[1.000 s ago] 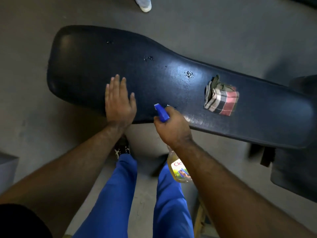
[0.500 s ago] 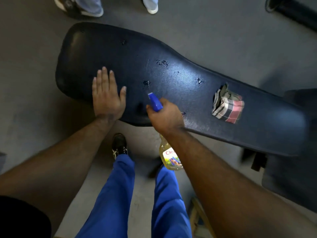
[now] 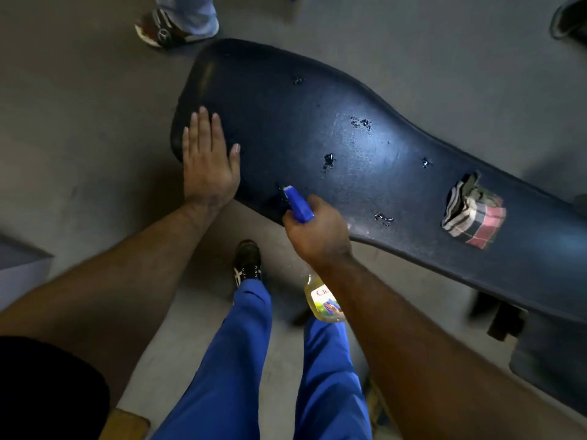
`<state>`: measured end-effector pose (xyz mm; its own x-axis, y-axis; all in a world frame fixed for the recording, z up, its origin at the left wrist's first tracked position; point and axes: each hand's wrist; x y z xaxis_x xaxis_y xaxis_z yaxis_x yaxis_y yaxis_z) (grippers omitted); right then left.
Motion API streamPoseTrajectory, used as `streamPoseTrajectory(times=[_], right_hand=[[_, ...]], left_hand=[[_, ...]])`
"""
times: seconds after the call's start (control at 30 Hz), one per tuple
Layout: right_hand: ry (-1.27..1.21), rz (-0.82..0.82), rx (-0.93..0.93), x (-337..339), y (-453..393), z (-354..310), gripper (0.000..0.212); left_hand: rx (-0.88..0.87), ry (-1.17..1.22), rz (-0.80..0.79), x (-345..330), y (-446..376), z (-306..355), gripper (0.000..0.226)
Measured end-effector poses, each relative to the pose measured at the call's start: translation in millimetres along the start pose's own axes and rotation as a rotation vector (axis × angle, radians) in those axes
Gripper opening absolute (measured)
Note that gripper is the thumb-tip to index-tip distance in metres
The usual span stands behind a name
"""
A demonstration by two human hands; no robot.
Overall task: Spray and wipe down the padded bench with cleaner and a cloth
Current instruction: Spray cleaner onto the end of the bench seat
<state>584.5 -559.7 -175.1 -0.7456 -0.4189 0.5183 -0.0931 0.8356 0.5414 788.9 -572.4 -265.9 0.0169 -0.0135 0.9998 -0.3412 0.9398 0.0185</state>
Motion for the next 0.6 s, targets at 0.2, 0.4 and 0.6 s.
streamPoseTrajectory(times=[0.2, 0.4, 0.6], right_hand=[[-0.049, -0.072, 0.107, -6.7, -30.7, -56.6, 0.018], [-0.03, -0.075, 0.14, -25.8, -79.9, -122.3, 0.017], [0.109, -0.033, 0.079, -43.9, -98.5, -142.1, 0.029]], left_hand=[[0.097, 0.148, -0.02, 6.2, -14.3, -21.8, 0.061], [0.099, 0.128, -0.078, -1.7, -18.2, -25.2, 0.063], [0.079, 0.084, -0.049, -6.0, -17.1, -27.7, 0.062]])
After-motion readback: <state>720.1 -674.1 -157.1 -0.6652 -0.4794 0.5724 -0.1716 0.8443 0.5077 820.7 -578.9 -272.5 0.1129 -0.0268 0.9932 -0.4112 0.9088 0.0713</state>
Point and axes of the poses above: each hand's wrist, its own y-axis away from the middle knuckle, its own x-axis out of the back of the hand, z = x × y, and after that the axes turned 14 degrees about -y, right-handed
